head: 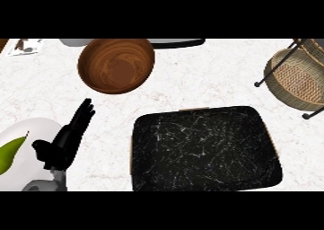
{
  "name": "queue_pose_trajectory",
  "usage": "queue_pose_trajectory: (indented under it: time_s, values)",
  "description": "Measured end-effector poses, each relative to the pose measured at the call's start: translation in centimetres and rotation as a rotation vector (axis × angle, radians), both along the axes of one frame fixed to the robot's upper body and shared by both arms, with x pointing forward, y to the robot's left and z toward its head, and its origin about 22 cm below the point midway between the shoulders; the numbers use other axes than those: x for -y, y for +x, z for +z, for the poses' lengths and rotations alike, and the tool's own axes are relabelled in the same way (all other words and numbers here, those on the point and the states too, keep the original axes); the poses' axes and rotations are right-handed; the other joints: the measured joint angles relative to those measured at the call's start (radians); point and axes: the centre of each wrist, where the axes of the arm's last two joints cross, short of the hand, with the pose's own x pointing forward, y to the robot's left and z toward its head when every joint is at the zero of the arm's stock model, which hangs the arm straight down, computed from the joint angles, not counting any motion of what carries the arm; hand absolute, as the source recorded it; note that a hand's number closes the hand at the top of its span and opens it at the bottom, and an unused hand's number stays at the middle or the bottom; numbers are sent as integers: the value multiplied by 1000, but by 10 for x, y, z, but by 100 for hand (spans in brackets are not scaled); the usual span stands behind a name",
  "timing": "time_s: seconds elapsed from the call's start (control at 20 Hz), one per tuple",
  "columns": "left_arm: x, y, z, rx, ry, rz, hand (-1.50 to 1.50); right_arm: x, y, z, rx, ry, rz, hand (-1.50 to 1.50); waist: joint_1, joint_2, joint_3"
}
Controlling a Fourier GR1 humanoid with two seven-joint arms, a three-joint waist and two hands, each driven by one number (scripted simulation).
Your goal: Pick the sweet potato from the tray and place it in the tiered basket
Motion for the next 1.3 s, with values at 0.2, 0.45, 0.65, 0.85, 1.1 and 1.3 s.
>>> queue_pose_trajectory:
  time_s: [0.2, 0.45, 0.65, 0.85, 1.1, 1.3]
  values:
    - [12, 8, 7, 5, 3, -54, 0, 9, -11, 39, 58, 19, -13, 150, 50, 9, -1]
    - [23, 16, 10, 16, 3, -84, 0, 4, 2, 84, 105, 53, -28, 150, 85, 15, -1]
    - [31, 21, 10, 18, -5, -109, 0, 3, 29, 102, 104, 86, -47, 150, 110, 21, -1]
    - [31, 23, 9, 24, -2, -127, 0, 1, 55, 116, 102, 119, -54, 150, 126, 24, -1]
    - [34, 30, 13, 27, -4, -139, 0, -12, 97, 109, 58, 143, -34, 150, 139, 28, -1]
    - [33, 33, 10, 22, -9, -143, 0, -20, 129, 99, 25, 155, -5, 150, 140, 28, -1]
